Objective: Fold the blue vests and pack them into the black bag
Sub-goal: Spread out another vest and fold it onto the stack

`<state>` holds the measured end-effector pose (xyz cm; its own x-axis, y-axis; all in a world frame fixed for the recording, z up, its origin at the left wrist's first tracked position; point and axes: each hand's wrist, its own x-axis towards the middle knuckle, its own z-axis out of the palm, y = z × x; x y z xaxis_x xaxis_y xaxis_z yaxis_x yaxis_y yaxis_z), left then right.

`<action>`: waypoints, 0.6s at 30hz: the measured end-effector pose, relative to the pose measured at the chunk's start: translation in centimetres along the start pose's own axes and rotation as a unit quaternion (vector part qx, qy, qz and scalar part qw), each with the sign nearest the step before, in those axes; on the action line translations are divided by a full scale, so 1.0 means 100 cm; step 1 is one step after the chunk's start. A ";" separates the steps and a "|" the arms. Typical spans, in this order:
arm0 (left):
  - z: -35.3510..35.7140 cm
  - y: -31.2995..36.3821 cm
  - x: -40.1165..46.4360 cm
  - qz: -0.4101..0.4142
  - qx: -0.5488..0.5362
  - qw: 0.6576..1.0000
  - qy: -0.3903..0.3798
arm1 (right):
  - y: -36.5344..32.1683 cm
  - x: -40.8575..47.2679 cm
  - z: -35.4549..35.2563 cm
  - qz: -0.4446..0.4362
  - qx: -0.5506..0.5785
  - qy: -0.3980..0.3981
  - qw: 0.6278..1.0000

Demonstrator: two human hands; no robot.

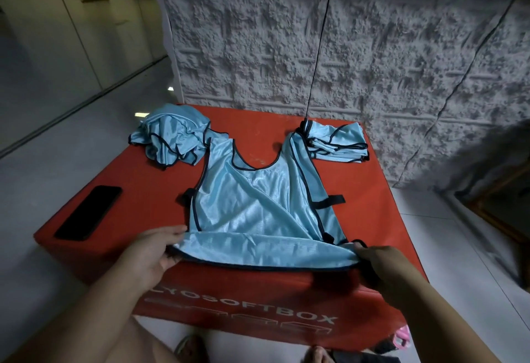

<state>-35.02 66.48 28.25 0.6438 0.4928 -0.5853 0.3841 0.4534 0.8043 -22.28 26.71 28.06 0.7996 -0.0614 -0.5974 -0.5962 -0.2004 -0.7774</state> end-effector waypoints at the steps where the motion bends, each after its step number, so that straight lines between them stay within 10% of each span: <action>1: 0.002 0.000 -0.004 -0.003 0.023 0.999 -0.026 | -0.001 -0.005 0.001 -0.005 0.000 -0.036 0.999; 6: -0.004 0.016 -0.008 0.129 -0.103 0.983 -0.081 | -0.016 -0.011 0.001 -0.167 0.066 -0.075 0.981; 11: -0.011 0.001 -0.002 0.043 0.138 0.989 -0.022 | 0.001 0.003 -0.004 -0.058 -0.044 0.009 0.997; 18: -0.015 0.018 -0.018 0.037 0.092 0.995 0.011 | -0.018 -0.021 0.003 -0.087 0.050 0.030 0.995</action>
<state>-36.46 67.50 30.60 0.6618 0.5366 -0.5236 0.4516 0.2722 0.8497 -22.89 27.48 30.64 0.8922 -0.0928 -0.4420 -0.4505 -0.1151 -0.8853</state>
